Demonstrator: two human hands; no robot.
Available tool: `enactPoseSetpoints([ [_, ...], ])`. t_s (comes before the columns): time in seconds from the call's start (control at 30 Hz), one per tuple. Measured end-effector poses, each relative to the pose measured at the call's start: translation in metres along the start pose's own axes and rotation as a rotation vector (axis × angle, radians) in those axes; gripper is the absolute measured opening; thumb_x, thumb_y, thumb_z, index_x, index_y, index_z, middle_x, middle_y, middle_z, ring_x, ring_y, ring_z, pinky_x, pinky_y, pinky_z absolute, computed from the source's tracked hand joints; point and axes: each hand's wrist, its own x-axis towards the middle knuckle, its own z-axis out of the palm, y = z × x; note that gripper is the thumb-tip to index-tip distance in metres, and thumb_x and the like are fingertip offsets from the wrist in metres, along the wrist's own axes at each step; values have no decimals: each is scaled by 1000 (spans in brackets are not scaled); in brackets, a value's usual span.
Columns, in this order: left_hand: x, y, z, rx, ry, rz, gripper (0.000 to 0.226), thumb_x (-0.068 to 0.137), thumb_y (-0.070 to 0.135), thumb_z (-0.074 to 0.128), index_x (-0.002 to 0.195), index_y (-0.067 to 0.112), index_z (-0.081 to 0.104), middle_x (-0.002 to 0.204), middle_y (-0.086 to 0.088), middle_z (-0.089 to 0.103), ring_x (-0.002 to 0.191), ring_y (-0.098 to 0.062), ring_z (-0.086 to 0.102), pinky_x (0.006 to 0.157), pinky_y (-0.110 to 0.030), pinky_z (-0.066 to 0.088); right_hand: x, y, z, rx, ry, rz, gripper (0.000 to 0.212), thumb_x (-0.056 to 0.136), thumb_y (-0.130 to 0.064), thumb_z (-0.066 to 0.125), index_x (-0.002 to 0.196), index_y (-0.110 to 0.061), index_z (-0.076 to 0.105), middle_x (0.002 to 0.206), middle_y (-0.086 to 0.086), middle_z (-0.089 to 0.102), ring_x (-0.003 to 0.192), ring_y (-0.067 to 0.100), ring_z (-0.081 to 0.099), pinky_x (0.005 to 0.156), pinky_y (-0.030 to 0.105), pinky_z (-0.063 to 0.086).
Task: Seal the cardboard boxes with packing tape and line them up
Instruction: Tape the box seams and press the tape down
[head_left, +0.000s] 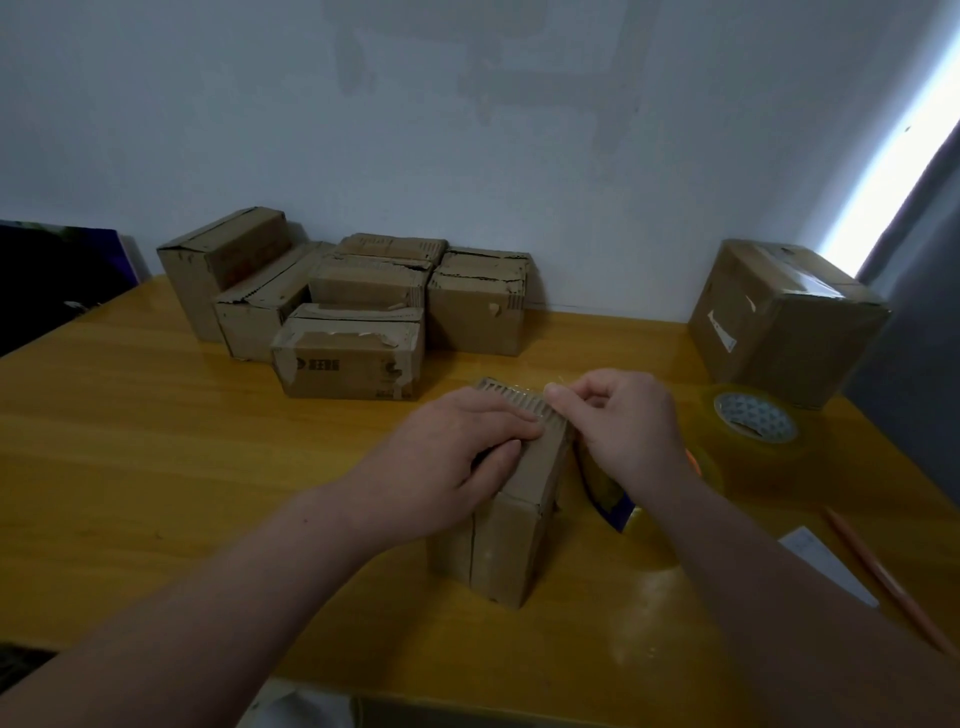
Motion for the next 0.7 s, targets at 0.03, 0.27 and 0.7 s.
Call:
enactPoseSetpoints([
  [0.03, 0, 0, 0, -7, -1, -3, 44, 92, 36, 37, 118, 17, 67, 118, 4, 65, 109, -3, 51, 92, -10, 32, -2, 0, 1, -38, 34, -36, 22, 87, -37, 66, 70, -23, 68, 61, -10, 62, 59, 4, 57, 53, 19, 41],
  [0.27, -1, -2, 0, -99, 102, -59, 31, 89, 26, 48, 109, 17, 71, 110, 7, 69, 105, -1, 55, 90, -5, 39, 2, 0, 0, 46, 132, 30, 44, 95, -47, 48, 81, -11, 67, 70, 5, 67, 66, 20, 63, 59, 35, 52],
  [0.7, -5, -5, 2, -392, 60, -574, 77, 85, 51, 61, 149, 27, 25, 144, 13, 32, 126, -4, 35, 102, -28, 36, 13, -27, 8, -90, -51, 52, 15, 89, -32, 64, 74, -31, 63, 69, -16, 59, 70, 0, 55, 66, 19, 47],
])
